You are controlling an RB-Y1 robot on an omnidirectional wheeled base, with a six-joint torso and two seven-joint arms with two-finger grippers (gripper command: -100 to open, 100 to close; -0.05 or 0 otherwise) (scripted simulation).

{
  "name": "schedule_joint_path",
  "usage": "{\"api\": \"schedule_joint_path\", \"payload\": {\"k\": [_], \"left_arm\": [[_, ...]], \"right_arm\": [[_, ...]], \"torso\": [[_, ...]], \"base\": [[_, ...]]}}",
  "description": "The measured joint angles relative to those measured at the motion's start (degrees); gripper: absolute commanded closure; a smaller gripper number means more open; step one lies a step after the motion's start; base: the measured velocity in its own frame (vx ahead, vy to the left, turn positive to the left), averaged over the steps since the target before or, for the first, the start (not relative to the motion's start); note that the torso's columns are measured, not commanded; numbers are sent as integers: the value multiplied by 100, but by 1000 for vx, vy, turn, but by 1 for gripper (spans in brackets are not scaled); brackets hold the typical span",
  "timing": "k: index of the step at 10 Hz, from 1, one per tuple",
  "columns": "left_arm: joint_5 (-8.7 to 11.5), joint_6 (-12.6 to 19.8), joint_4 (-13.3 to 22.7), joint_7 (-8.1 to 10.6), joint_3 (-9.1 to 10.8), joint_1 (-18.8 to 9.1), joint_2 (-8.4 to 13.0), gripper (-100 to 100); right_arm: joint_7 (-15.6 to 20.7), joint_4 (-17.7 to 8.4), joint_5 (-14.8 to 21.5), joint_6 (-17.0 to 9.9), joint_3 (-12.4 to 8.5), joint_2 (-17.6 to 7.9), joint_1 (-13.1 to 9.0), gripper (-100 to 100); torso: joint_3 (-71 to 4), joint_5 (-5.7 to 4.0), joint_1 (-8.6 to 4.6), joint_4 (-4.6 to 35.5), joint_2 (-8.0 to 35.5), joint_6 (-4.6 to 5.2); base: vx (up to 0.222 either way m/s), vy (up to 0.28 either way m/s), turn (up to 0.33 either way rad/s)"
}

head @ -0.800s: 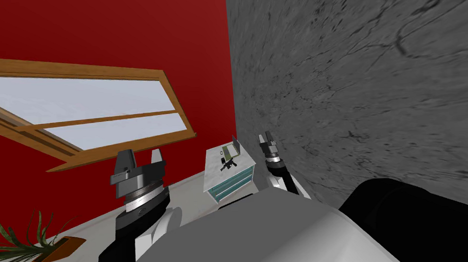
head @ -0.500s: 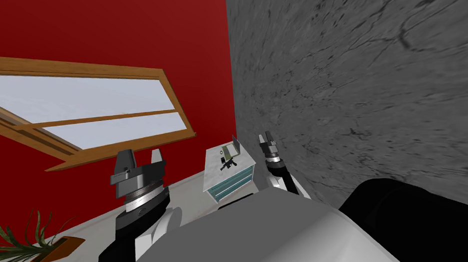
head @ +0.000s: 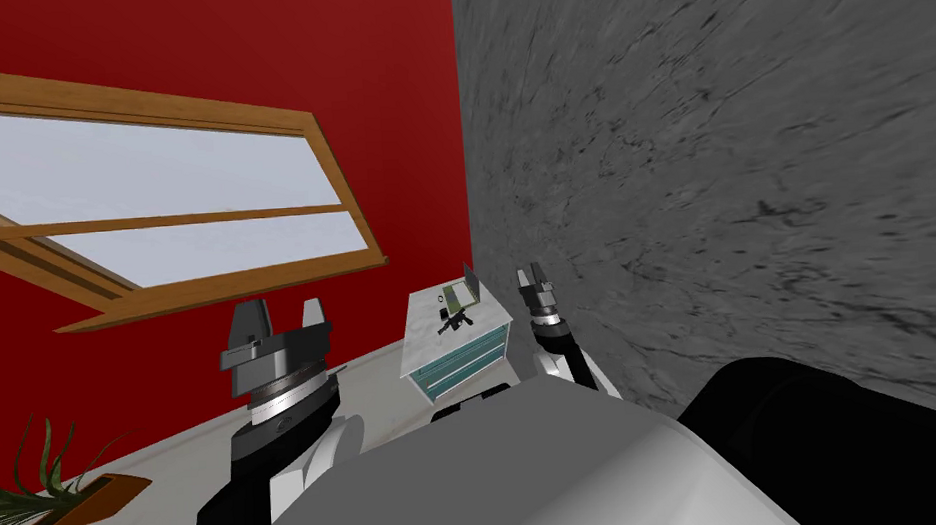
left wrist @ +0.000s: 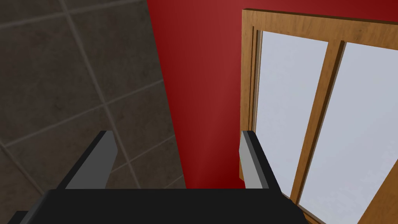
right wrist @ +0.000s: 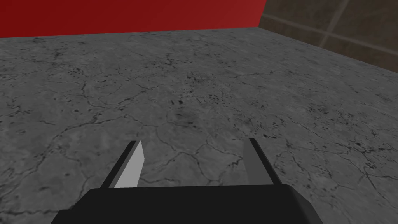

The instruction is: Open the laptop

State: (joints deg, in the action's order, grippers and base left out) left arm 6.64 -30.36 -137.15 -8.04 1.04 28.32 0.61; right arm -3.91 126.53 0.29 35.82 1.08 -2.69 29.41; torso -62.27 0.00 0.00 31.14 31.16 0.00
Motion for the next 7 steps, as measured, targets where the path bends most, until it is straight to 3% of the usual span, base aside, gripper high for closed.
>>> {"api": "schedule_joint_path", "payload": {"k": [1, 2, 4, 5, 7], "left_arm": [[0, 0, 0, 0, 0, 0, 0, 0], [0, 0, 0, 0, 0, 0, 0, 0], [0, 1, 3, 0, 0, 0, 0, 0], [0, 1, 3, 0, 0, 1, 0, 0], [0, 1, 3, 0, 0, 1, 0, 0]], "right_arm": [[0, 0, 0, 0, 0, 0, 0, 0], [0, 0, 0, 0, 0, 0, 0, -100], [51, -140, 207, -141, 12, -194, -95, -100], [99, -234, 355, -177, 66, -259, -89, -100], [185, -474, 664, -408, 71, -436, -282, -100]], "torso": [[-846, 0, 0, 423, 423, 0], [-1692, 0, 0, 846, 846, 0], [-2198, -1, -3, 1091, 1093, 0], [-2224, -1, -2, 1107, 1107, 0], [-2230, 0, -1, 1113, 1111, 0]], "base": [[0, 0, 0], [3, -5, 61], [-3, -13, 71], [-4, -17, 69], [-3, -21, 99]]}}
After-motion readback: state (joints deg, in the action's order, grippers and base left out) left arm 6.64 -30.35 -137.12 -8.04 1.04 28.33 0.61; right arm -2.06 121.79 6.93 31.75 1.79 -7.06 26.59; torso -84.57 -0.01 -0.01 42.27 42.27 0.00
